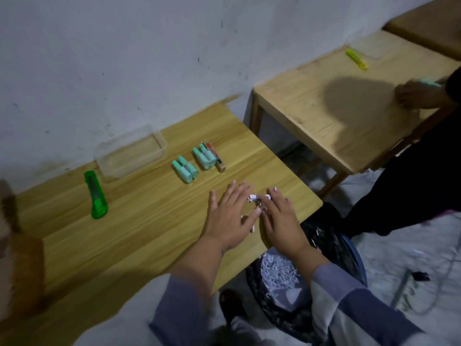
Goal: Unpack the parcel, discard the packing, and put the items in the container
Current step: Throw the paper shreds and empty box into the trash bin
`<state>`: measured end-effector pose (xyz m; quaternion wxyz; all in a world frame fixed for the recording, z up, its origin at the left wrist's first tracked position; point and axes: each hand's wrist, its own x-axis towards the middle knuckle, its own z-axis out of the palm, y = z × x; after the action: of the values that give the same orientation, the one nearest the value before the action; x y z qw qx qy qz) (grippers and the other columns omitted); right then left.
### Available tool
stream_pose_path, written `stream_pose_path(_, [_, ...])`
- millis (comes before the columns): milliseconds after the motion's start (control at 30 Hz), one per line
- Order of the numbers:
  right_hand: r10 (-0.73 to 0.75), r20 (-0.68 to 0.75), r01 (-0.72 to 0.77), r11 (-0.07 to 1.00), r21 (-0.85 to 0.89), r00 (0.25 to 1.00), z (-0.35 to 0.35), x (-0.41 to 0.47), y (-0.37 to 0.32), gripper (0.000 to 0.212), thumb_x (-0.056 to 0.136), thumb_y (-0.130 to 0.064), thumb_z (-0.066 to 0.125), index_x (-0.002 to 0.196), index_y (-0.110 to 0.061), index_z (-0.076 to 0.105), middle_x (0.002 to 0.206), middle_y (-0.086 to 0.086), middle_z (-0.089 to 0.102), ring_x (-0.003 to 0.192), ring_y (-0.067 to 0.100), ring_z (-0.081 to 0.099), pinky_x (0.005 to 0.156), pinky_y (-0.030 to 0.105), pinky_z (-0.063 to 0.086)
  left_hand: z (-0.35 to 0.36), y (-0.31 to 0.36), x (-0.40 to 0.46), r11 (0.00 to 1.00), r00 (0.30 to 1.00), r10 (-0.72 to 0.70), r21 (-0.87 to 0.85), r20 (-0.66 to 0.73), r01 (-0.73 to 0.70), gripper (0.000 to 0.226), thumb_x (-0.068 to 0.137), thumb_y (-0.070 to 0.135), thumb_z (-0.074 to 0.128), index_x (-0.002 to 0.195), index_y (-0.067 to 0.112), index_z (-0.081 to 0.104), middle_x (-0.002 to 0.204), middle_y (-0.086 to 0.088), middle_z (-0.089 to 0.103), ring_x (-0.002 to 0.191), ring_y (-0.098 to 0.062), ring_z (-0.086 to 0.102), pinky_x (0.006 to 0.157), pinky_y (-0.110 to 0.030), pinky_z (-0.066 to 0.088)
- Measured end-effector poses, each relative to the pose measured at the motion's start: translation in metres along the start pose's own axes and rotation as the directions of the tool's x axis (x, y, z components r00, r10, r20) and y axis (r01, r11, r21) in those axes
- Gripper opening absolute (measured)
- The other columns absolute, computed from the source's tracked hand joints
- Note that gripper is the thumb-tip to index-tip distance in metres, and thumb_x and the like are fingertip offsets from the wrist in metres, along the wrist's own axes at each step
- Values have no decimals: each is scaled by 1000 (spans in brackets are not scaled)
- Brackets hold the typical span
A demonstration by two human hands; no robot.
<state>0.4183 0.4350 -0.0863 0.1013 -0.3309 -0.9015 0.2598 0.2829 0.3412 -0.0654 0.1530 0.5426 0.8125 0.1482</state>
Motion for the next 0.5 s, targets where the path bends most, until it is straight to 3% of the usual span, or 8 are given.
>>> stream_pose_path(167, [-40,18,41,999,-14,999,-1,8,-14,61,88,-56,34,143,-30,32,158,6,13,148,22,6,117,50,8,-1,-28,-22,993,994,-108,51,-22,109,70,88,60,0,152,32,5,160,17,-2,144,-2,-15,116,-50,-11])
stream_pose_path(333, [-129,94,139,984,-110,987,7,17,-25,67,83,-66,32,143,-36,29,160,-4,9,148,25,2,117,51,5,5,-35,-32,966,990,-141,214,-28,143,68,89,47,-10,152,27,0,159,12,-11,145,-9,-16,116,-51,-8])
stream_pose_path(400, [-154,106,168,975,-146,982,12,17,-25,65,84,-65,34,141,-34,35,158,-4,19,147,26,9,117,51,7,7,-35,-32,966,988,-145,210,-42,151,65,90,42,-8,152,27,2,160,12,-8,145,-8,-14,117,-50,-7])
stream_pose_path(500, [-226,-14,221,962,-163,974,15,14,-24,42,87,-52,46,117,-25,56,131,0,51,126,24,41,105,42,34,8,-36,-30,959,988,-149,235,-47,156,63,91,40,-5,152,27,1,160,12,-7,146,-8,-12,118,-51,-4])
